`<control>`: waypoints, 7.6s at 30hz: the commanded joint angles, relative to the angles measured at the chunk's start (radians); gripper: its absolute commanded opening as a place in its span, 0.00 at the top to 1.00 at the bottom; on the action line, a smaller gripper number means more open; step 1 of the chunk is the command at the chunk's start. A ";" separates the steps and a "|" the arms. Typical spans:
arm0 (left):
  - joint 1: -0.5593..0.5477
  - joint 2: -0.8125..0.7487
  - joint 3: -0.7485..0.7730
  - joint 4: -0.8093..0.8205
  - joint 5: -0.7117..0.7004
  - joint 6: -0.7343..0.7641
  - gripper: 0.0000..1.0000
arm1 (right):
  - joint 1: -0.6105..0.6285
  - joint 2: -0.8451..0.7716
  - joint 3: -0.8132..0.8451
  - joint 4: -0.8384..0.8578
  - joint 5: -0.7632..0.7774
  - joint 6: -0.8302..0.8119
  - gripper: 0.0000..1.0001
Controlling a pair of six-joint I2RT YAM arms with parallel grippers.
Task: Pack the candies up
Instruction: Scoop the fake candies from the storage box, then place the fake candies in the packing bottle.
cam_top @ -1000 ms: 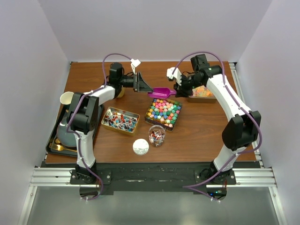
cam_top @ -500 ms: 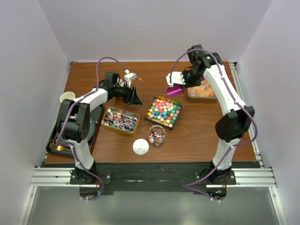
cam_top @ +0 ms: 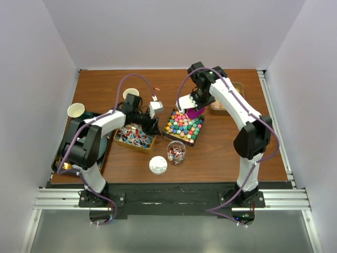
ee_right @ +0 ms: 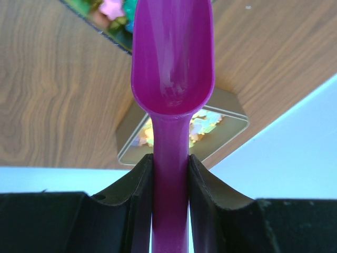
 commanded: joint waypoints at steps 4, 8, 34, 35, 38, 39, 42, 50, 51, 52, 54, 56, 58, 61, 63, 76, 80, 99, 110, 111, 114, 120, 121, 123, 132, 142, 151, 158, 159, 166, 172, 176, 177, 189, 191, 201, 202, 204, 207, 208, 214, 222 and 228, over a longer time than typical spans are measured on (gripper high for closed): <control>-0.077 -0.067 -0.103 0.229 -0.120 -0.069 0.47 | 0.043 -0.028 -0.067 -0.214 0.194 0.061 1.00; -0.078 -0.044 -0.114 0.266 -0.119 -0.082 0.47 | 0.049 -0.021 -0.100 -0.165 0.258 0.080 1.00; -0.068 0.032 -0.218 0.535 0.018 -0.346 0.51 | 0.180 0.159 -0.106 -0.128 0.137 0.454 1.00; -0.066 0.040 -0.218 0.541 0.021 -0.357 0.52 | 0.184 0.174 -0.091 -0.130 0.128 0.475 1.00; -0.060 0.049 -0.215 0.555 0.027 -0.374 0.52 | 0.196 0.205 -0.051 -0.125 0.080 0.556 1.00; -0.058 0.051 -0.215 0.561 0.027 -0.378 0.52 | 0.199 0.219 -0.037 -0.125 0.068 0.572 1.00; -0.048 0.055 -0.216 0.576 0.024 -0.400 0.53 | 0.209 0.236 -0.031 -0.122 0.004 0.616 1.00; -0.017 0.072 -0.212 0.607 0.030 -0.481 0.53 | 0.209 0.211 -0.118 0.013 -0.197 0.627 1.00; -0.014 0.072 -0.210 0.605 0.030 -0.486 0.53 | 0.206 0.208 -0.121 0.026 -0.225 0.618 1.00; -0.009 0.077 -0.209 0.604 0.031 -0.490 0.53 | 0.201 0.202 -0.126 0.052 -0.251 0.607 1.00; -0.002 0.078 -0.201 0.598 0.036 -0.497 0.53 | 0.193 0.190 -0.144 0.092 -0.315 0.600 1.00; 0.004 0.080 -0.190 0.588 0.038 -0.500 0.53 | 0.170 0.188 -0.162 0.125 -0.378 0.589 1.00; 0.012 0.079 -0.183 0.570 0.039 -0.498 0.53 | 0.138 0.185 -0.196 0.158 -0.432 0.580 1.00; 0.030 0.071 -0.158 0.532 0.044 -0.498 0.52 | 0.101 0.180 -0.225 0.186 -0.516 0.566 1.00; 0.049 0.062 -0.137 0.492 0.051 -0.494 0.52 | 0.086 0.173 -0.239 0.212 -0.553 0.554 1.00; 0.162 -0.001 0.026 0.089 0.154 -0.313 0.51 | 0.026 0.188 -0.259 0.226 -0.720 0.515 1.00; 0.178 -0.014 0.078 -0.004 0.160 -0.297 0.50 | 0.014 0.208 -0.241 0.208 -0.763 0.526 1.00; 0.224 0.054 0.347 -0.292 0.073 -0.158 0.50 | -0.095 0.142 -0.365 0.312 -0.909 0.547 1.00; 0.225 0.066 0.364 -0.346 0.019 -0.099 0.50 | -0.063 0.180 -0.367 0.304 -0.823 0.489 0.83; 0.225 0.068 0.364 -0.346 0.019 -0.096 0.50 | -0.058 0.187 -0.365 0.306 -0.814 0.488 0.80; 0.225 0.074 0.364 -0.335 0.022 -0.104 0.50 | -0.043 0.190 -0.365 0.318 -0.790 0.492 0.66; 0.225 0.066 0.350 -0.315 0.021 -0.112 0.50 | -0.021 0.150 -0.403 0.436 -0.734 0.555 0.61; 0.225 0.068 0.347 -0.308 0.024 -0.115 0.50 | -0.017 0.147 -0.406 0.442 -0.727 0.554 0.62; 0.225 0.068 0.339 -0.301 0.027 -0.121 0.50 | -0.017 0.148 -0.408 0.448 -0.728 0.558 0.64; 0.225 0.066 0.321 -0.291 0.022 -0.122 0.50 | -0.018 0.090 -0.478 0.553 -0.794 0.604 1.00; 0.225 0.075 0.321 -0.308 -0.008 -0.098 0.50 | -0.075 0.032 -0.538 0.586 -0.910 0.609 1.00; 0.227 0.094 0.363 -0.341 -0.126 -0.033 0.50 | -0.132 0.021 -0.552 0.570 -0.973 0.586 1.00; 0.227 0.095 0.414 -0.380 -0.249 0.011 0.48 | -0.149 -0.112 -0.650 0.664 -1.043 0.630 1.00; 0.225 0.091 0.419 -0.383 -0.266 0.011 0.47 | -0.150 -0.132 -0.673 0.683 -1.043 0.659 1.00; 0.224 0.036 0.397 -0.413 -0.285 -0.003 0.38 | -0.155 -0.312 -0.701 0.688 -1.035 0.719 1.00; 0.218 -0.013 0.359 -0.409 -0.243 -0.036 0.38 | -0.158 -0.399 -0.677 0.506 -0.986 0.627 1.00; 0.219 -0.059 0.348 -0.393 -0.234 -0.085 0.38 | -0.159 -0.425 -0.652 0.329 -0.923 0.505 1.00; 0.219 -0.067 0.339 -0.386 -0.229 -0.095 0.38 | -0.158 -0.456 -0.660 0.294 -0.912 0.491 1.00; 0.221 -0.196 0.253 -0.311 -0.297 -0.167 0.41 | -0.137 -0.498 -0.540 -0.053 -0.612 0.252 1.00; 0.222 -0.225 0.241 -0.300 -0.302 -0.167 0.41 | -0.114 -0.493 -0.505 -0.079 -0.579 0.244 1.00; 0.236 -0.314 0.199 -0.275 -0.292 -0.170 0.40 | -0.018 -0.502 -0.511 -0.102 -0.371 0.218 1.00; 0.238 -0.326 0.193 -0.275 -0.292 -0.170 0.40 | -0.011 -0.501 -0.515 -0.095 -0.355 0.228 1.00; 0.241 -0.340 0.175 -0.271 -0.285 -0.174 0.40 | 0.009 -0.488 -0.515 -0.093 -0.340 0.250 1.00; 0.244 -0.365 0.144 -0.263 -0.268 -0.184 0.40 | 0.043 -0.481 -0.506 -0.087 -0.314 0.268 1.00; 0.244 -0.377 0.135 -0.260 -0.263 -0.188 0.40 | 0.054 -0.479 -0.502 -0.085 -0.303 0.270 1.00; 0.242 -0.392 0.112 -0.239 -0.254 -0.214 0.40 | 0.159 -0.465 -0.495 -0.079 -0.173 0.334 1.00; 0.244 -0.350 0.161 -0.189 -0.216 -0.273 0.40 | 0.235 -0.444 -0.445 -0.124 -0.044 0.414 1.00; 0.225 -0.262 0.241 -0.157 -0.174 -0.319 0.40 | 0.287 -0.456 -0.445 -0.147 0.057 0.435 1.00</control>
